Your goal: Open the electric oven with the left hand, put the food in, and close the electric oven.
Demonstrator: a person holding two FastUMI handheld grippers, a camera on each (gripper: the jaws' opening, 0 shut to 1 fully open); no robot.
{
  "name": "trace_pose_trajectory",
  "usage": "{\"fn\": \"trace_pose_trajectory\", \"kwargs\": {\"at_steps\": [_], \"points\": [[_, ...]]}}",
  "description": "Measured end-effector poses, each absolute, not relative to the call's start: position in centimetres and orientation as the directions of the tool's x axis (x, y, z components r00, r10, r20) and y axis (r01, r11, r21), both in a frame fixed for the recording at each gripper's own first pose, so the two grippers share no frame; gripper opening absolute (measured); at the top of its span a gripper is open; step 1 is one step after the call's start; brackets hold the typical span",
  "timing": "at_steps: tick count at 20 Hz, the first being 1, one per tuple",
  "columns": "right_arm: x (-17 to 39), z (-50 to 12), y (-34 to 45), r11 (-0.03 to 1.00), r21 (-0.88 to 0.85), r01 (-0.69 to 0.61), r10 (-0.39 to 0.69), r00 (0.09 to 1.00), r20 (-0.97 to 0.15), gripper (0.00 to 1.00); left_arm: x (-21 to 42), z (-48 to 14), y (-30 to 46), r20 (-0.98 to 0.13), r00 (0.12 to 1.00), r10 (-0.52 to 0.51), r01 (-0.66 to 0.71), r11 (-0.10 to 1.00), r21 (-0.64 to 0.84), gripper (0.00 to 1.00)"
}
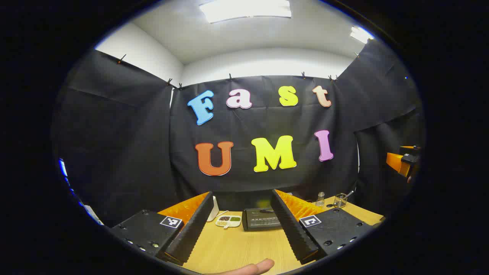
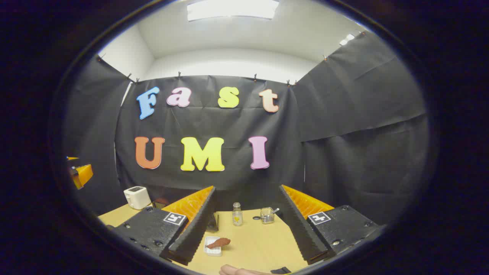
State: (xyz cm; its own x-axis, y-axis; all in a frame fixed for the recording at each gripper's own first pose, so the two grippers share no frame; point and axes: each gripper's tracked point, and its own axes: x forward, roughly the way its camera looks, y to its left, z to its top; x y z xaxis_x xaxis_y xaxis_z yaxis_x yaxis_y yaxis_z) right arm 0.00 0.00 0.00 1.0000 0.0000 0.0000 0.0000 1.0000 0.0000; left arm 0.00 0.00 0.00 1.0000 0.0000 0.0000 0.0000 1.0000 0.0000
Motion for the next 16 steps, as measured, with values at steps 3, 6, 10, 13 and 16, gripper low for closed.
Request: {"fn": "trace_pose_trajectory", "kwargs": {"at_steps": [3, 6, 10, 13, 16], "points": [[-0.1, 0.0, 0.0, 1.000, -0.006, -0.009, 0.009, 1.000, 0.014, 1.00, 0.0, -0.3, -0.8, -0.001, 1.000, -0.017, 0.017, 1.000, -0.016, 0.95], [0.0, -0.5, 0.0, 1.000, -0.005, -0.027, 0.027, 0.999, 0.018, 0.96, 0.6, -0.9, -1.3, -0.010, 1.000, -0.027, 0.027, 0.999, -0.027, 0.96], [0.9, -0.5, -0.4, 0.999, 0.002, -0.037, 0.037, 0.999, 0.037, 1.00, 1.4, -0.9, -2.1, -0.002, 0.999, -0.041, 0.041, 0.999, -0.033, 0.95], [2.0, -0.8, -0.5, 0.999, 0.002, -0.043, 0.042, 0.998, 0.054, 0.96, 2.7, -0.9, -2.9, 0.019, 0.998, -0.052, 0.052, 0.998, -0.024, 0.95], [3.2, -1.4, -0.5, 0.998, 0.007, -0.057, 0.056, 0.997, 0.060, 0.96, 4.9, -1.3, -3.6, 0.022, 0.998, -0.054, 0.055, 0.998, -0.025, 0.95]]}}
